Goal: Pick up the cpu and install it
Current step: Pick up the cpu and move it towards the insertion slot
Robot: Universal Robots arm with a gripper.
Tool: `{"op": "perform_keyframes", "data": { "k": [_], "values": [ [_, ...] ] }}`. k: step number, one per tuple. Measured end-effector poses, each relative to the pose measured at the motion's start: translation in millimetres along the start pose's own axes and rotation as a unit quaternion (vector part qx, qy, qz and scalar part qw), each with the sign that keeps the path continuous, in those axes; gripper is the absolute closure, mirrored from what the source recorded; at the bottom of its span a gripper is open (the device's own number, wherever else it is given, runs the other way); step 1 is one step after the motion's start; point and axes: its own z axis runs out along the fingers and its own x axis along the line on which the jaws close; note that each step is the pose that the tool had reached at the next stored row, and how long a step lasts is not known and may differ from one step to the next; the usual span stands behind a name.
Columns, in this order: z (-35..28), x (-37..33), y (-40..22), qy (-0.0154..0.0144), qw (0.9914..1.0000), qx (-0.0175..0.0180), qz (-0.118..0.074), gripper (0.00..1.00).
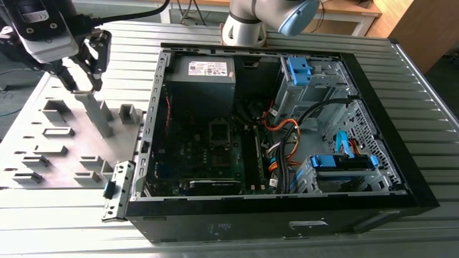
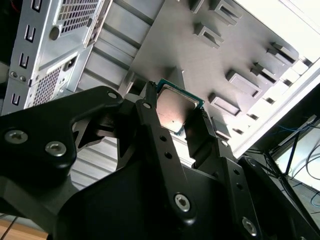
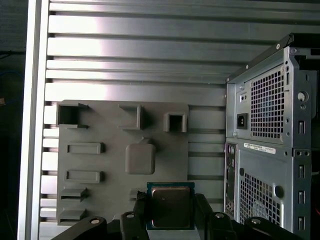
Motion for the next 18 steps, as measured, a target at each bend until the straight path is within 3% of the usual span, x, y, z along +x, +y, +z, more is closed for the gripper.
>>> {"op": "perform_keyframes", "data": {
  "k": [18],
  "values": [
    [0.5, -32.5, -0.5, 0.0000, 1.00000, 0.0000, 0.000, 0.53]
  ]
}}
